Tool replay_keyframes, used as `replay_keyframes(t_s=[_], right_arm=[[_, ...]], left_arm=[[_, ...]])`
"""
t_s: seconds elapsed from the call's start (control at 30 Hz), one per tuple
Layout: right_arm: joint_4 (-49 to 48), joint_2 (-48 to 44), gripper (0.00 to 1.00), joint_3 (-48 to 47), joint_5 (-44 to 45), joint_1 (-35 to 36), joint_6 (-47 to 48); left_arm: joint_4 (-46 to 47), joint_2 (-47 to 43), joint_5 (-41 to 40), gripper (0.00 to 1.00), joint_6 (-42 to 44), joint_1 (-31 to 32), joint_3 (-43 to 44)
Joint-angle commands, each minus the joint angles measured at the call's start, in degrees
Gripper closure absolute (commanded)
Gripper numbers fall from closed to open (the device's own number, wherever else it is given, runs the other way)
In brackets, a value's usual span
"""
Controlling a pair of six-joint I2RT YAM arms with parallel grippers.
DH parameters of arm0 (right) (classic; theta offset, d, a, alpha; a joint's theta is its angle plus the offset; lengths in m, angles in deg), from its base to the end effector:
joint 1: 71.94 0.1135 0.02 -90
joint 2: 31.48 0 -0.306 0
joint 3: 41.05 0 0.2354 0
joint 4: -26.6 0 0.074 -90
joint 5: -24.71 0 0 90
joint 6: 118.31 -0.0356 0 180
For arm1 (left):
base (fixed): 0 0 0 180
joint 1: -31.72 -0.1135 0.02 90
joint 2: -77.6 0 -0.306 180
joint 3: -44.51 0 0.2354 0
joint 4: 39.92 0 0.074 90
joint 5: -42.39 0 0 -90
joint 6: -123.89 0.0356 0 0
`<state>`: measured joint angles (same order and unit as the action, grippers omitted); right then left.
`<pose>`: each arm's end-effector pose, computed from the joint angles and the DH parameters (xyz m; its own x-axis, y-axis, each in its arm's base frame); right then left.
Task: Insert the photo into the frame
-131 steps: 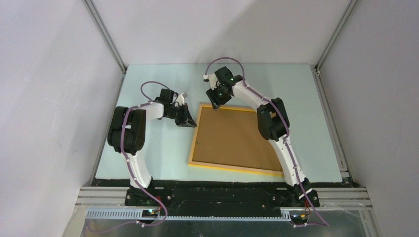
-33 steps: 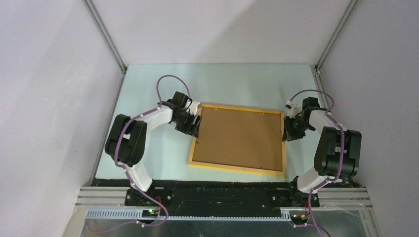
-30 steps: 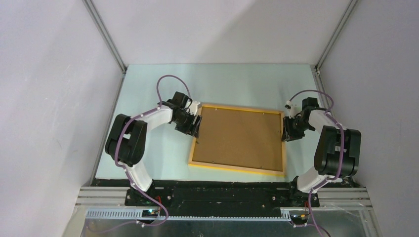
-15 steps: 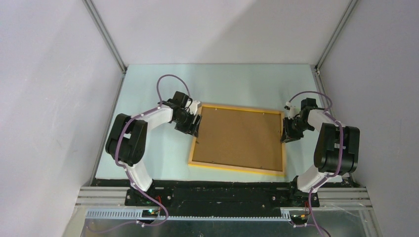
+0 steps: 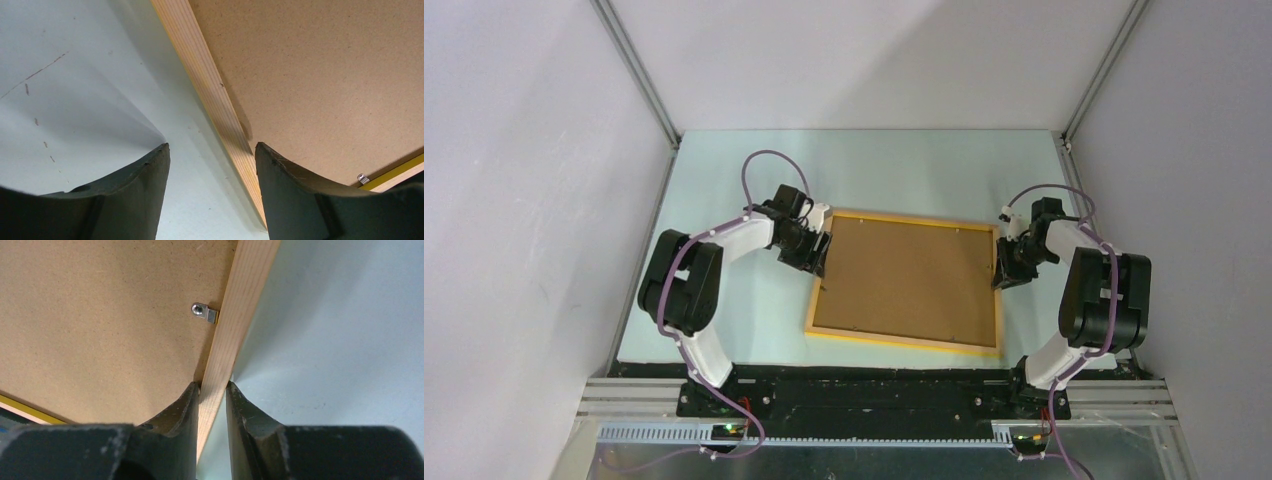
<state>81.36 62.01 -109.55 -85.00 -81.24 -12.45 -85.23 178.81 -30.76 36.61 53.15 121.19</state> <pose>0.2695 -0.0320 0.2137 -0.9595 -0.1036 -0.2619 -0.1760 0.9465 0.2706 0.3042 -0.1305 0.2145 -0.8518 0.3831 -0.3572 0.4836 0.8372 -0.2554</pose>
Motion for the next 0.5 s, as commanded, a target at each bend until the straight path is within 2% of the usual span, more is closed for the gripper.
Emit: replay_keyframes(t_s=[0.0, 0.47], right_arm=[[-0.57, 1.74, 0.91, -0.81, 0.69, 1.23, 0.01], [-0.52, 1.69, 0.93, -0.93, 0.81, 1.26, -0.05]], left_arm=[[-0.67, 0.17, 1.72, 0.31, 2.68, 0.69, -2.47], [-1.71, 0.46, 2.30, 0.31, 3.94, 2.59, -3.02]])
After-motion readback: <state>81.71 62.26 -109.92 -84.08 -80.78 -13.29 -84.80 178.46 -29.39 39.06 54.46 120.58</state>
